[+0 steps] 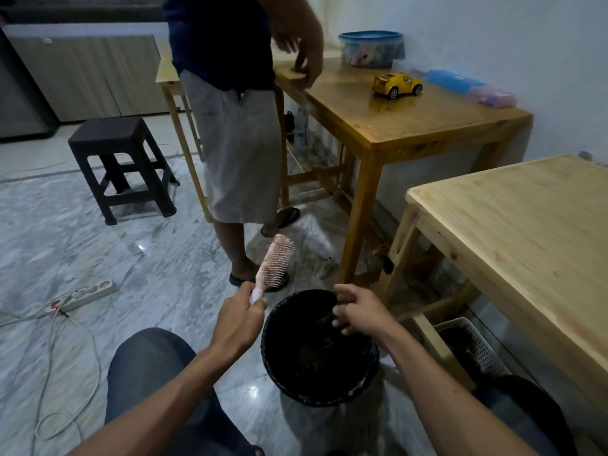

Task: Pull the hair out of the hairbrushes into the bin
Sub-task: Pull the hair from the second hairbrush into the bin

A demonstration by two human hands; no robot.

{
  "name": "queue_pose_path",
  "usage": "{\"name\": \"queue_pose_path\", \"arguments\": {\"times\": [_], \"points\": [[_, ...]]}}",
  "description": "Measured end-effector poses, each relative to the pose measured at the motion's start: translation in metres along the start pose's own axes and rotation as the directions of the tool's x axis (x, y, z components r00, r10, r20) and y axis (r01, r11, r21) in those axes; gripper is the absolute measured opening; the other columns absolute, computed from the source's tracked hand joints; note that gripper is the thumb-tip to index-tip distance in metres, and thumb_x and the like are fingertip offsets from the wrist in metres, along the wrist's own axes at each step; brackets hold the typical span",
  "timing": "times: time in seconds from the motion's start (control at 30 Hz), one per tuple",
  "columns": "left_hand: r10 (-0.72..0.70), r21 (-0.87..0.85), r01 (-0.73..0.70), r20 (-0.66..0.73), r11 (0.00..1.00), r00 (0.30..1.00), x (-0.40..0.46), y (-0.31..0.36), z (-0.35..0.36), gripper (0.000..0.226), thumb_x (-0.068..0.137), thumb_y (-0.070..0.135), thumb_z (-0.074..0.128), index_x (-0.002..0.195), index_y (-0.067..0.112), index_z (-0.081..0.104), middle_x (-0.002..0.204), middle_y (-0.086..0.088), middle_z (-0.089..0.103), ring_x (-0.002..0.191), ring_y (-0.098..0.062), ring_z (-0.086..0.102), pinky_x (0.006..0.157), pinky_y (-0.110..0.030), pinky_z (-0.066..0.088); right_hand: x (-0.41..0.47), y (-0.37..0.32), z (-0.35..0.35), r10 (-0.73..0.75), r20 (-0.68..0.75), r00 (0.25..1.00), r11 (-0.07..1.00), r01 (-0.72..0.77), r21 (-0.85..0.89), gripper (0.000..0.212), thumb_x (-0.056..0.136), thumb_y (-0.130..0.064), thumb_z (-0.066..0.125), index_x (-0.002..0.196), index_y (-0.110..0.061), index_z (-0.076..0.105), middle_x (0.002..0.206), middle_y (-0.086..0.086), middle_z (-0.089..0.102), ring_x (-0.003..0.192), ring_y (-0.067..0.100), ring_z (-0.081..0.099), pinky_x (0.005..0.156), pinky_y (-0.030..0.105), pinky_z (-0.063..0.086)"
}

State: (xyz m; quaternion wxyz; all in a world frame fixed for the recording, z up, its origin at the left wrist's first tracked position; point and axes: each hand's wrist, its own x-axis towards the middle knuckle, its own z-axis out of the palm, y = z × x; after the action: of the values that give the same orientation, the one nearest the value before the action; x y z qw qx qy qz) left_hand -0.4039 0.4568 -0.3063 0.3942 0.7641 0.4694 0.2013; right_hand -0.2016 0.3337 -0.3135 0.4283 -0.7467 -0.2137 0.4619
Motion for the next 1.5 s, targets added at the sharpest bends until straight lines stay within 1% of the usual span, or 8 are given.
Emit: {"name": "queue_pose_path", "arguments": {"times": [0.13, 0.33, 0.5, 0.67, 0.9, 1.0, 1.13, 1.5], "points": [[0.094, 0.06, -0.097, 0.06, 0.993, 0.994, -0.003, 0.006, 0.005, 0.003, 0.095, 0.02, 0.055, 0.095, 0.017, 0.055, 0.075, -0.012, 0.064, 0.06, -0.022, 0.053, 0.054, -0.034, 0.035, 0.001, -0.015, 0.006, -0.001, -0.002, 1.0, 0.964, 0.001, -0.266, 0.085, 0.086, -0.017, 0.06, 0.161, -0.029, 0.022, 0.161, 0.006, 0.028, 0.123, 0.029, 0.059, 0.086, 0.038, 0.06], [0.234, 0.184, -0.258, 0.144, 0.948, 0.962, -0.005, 0.007, 0.005, 0.011, 0.097, 0.024, 0.054, 0.108, 0.02, 0.054, 0.066, 0.0, 0.056, 0.058, -0.02, 0.053, 0.052, -0.035, 0.033, -0.001, -0.03, 0.01, -0.245, 0.083, 0.966, 0.952, 0.256, -0.165, 0.114, 0.066, -0.035, 0.076, 0.159, -0.044, 0.011, 0.169, -0.003, 0.009, 0.154, 0.025, 0.017, 0.122, 0.051, 0.026], [0.288, 0.218, -0.313, 0.14, 0.924, 0.947, -0.004, 0.009, 0.004, 0.012, 0.096, 0.023, 0.056, 0.106, 0.018, 0.055, 0.064, 0.004, 0.051, 0.058, -0.014, 0.049, 0.05, -0.031, 0.03, 0.006, -0.021, 0.012, -0.314, 0.254, 0.915, 0.949, 0.309, 0.06, 0.062, 0.078, -0.059, 0.079, 0.129, -0.026, 0.064, 0.118, -0.004, 0.075, 0.112, 0.013, 0.069, 0.109, 0.042, 0.046], [0.248, 0.222, -0.267, 0.113, 0.938, 0.962, -0.003, 0.005, 0.001, 0.006, 0.096, 0.023, 0.055, 0.1, 0.02, 0.053, 0.062, 0.003, 0.053, 0.055, -0.016, 0.049, 0.052, -0.035, 0.033, 0.003, -0.012, 0.019, -0.304, -0.034, 0.952, 0.945, 0.306, 0.113, 0.056, 0.087, -0.071, 0.053, 0.063, -0.021, 0.056, 0.049, -0.004, 0.043, 0.042, 0.012, 0.04, 0.048, 0.026, 0.036], [0.132, 0.208, -0.145, 0.074, 0.967, 0.988, -0.001, -0.008, -0.002, 0.007, 0.096, 0.023, 0.053, 0.095, 0.017, 0.053, 0.064, -0.003, 0.058, 0.053, -0.02, 0.05, 0.051, -0.036, 0.036, 0.0, -0.017, 0.002, -0.183, -0.285, 0.941, 0.946, 0.248, 0.21, 0.046, 0.106, -0.044, 0.045, 0.073, -0.014, 0.056, 0.054, -0.005, 0.048, 0.05, 0.013, 0.046, 0.05, 0.027, 0.04], [0.114, 0.188, -0.124, 0.066, 0.974, 0.991, -0.001, -0.007, -0.002, 0.006, 0.095, 0.023, 0.054, 0.094, 0.017, 0.053, 0.065, -0.004, 0.058, 0.054, -0.02, 0.049, 0.052, -0.035, 0.035, -0.002, -0.014, 0.0, -0.191, -0.097, 0.977, 0.976, 0.178, -0.124, 0.027, 0.107, -0.028, 0.047, 0.122, -0.016, 0.066, 0.111, 0.001, 0.069, 0.101, 0.016, 0.064, 0.092, 0.033, 0.05], [0.156, 0.226, -0.17, 0.08, 0.959, 0.985, -0.004, -0.005, -0.001, 0.005, 0.096, 0.023, 0.054, 0.098, 0.019, 0.054, 0.062, 0.001, 0.056, 0.052, -0.016, 0.049, 0.048, -0.032, 0.032, 0.001, -0.014, 0.002, -0.028, 0.048, 0.998, 0.933, 0.043, -0.359, 0.055, 0.106, -0.034, 0.04, 0.158, -0.019, 0.032, 0.164, 0.005, 0.033, 0.151, 0.026, 0.03, 0.122, 0.041, 0.028], [0.227, 0.252, -0.262, 0.157, 0.932, 0.961, -0.005, -0.008, -0.001, 0.007, 0.096, 0.023, 0.054, 0.103, 0.021, 0.055, 0.063, 0.005, 0.054, 0.054, -0.015, 0.049, 0.052, -0.035, 0.034, 0.005, -0.029, 0.007, -0.217, 0.035, 0.976, 0.971, 0.212, 0.108, 0.064, 0.093, -0.045, 0.069, 0.147, -0.022, 0.046, 0.134, 0.007, 0.065, 0.095, 0.019, 0.077, 0.083, 0.034, 0.062]]}}
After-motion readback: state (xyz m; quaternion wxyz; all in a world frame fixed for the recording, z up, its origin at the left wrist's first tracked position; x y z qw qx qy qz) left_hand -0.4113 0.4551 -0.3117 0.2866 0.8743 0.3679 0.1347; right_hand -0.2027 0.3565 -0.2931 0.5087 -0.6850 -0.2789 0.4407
